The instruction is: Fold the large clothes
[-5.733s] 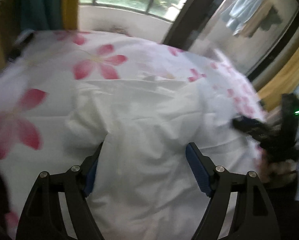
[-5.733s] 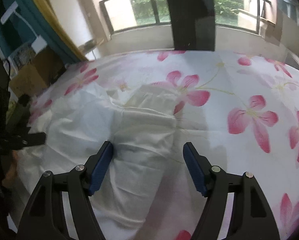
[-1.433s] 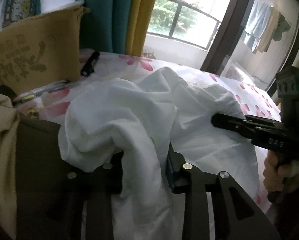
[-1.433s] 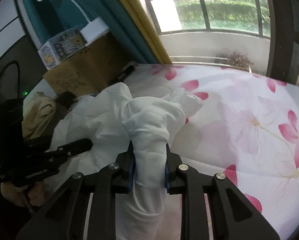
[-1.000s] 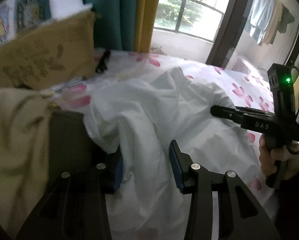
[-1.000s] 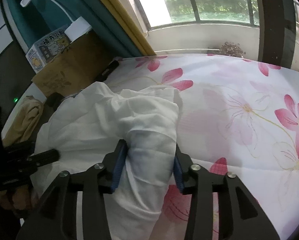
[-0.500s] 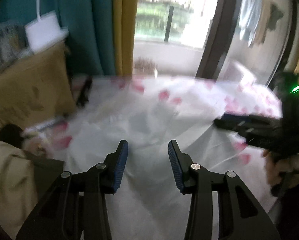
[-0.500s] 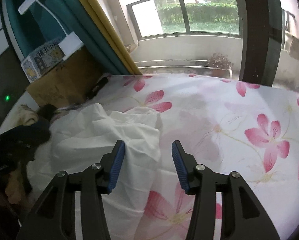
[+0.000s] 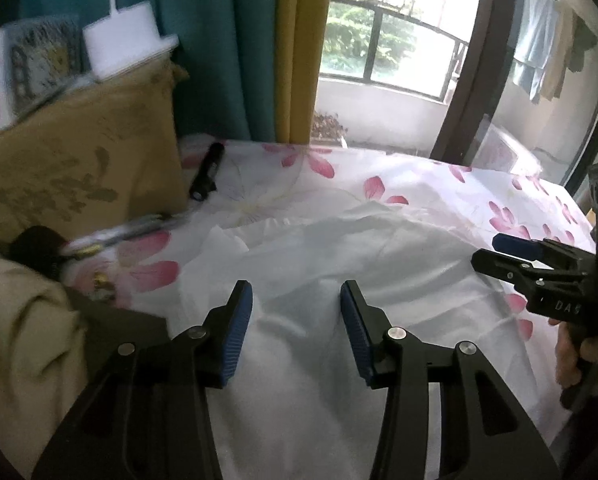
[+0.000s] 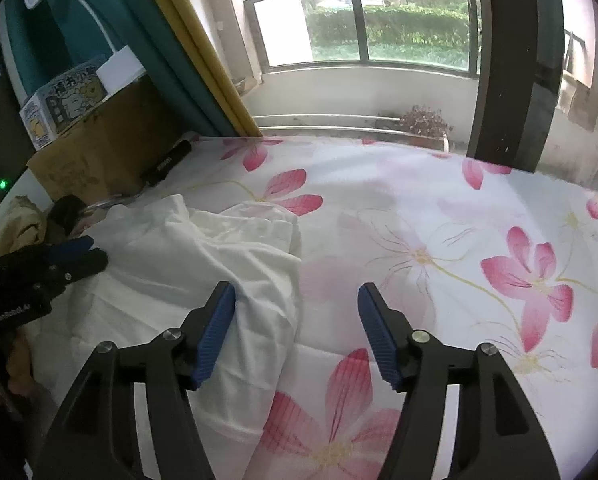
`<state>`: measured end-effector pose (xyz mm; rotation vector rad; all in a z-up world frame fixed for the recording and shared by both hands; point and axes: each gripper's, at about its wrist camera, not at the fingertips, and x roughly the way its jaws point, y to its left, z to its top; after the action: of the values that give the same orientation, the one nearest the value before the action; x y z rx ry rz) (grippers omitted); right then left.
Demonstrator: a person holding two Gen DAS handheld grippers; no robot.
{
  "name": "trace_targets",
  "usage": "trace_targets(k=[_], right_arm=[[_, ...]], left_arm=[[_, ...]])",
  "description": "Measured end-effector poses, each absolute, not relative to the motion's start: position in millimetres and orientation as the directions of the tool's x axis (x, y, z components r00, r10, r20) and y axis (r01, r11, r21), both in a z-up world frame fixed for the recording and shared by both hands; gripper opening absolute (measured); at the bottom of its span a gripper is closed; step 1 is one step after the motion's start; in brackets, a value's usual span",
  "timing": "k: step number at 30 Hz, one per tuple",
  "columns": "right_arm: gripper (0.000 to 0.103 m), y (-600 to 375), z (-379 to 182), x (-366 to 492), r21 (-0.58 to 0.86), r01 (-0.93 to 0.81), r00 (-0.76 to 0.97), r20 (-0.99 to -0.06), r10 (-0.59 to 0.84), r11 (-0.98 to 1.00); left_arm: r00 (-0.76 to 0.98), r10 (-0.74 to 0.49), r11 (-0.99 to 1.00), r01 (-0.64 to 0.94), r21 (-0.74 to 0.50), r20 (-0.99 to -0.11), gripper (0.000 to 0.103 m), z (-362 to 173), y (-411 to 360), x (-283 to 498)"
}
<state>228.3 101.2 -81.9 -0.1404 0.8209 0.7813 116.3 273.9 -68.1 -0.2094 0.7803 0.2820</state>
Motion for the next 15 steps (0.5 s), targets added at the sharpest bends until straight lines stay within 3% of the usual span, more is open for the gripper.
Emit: trace_targets(k=[9,15], right_arm=[[0.065,87,-80,194,0.229,-0.705,0.338,-0.724,0.602,0.671],[0.073,75,-99,181,0.232,-0.687,0.324,-0.750,0.577,0.688]], left_arm=[[0.603,0.168,0.942,-0.332,-0.054,-0.780,0.048,-91,267,85],[0.605,0.214,0.938,-0.348,-0.013,-0.767,0.048,-94,259,65]])
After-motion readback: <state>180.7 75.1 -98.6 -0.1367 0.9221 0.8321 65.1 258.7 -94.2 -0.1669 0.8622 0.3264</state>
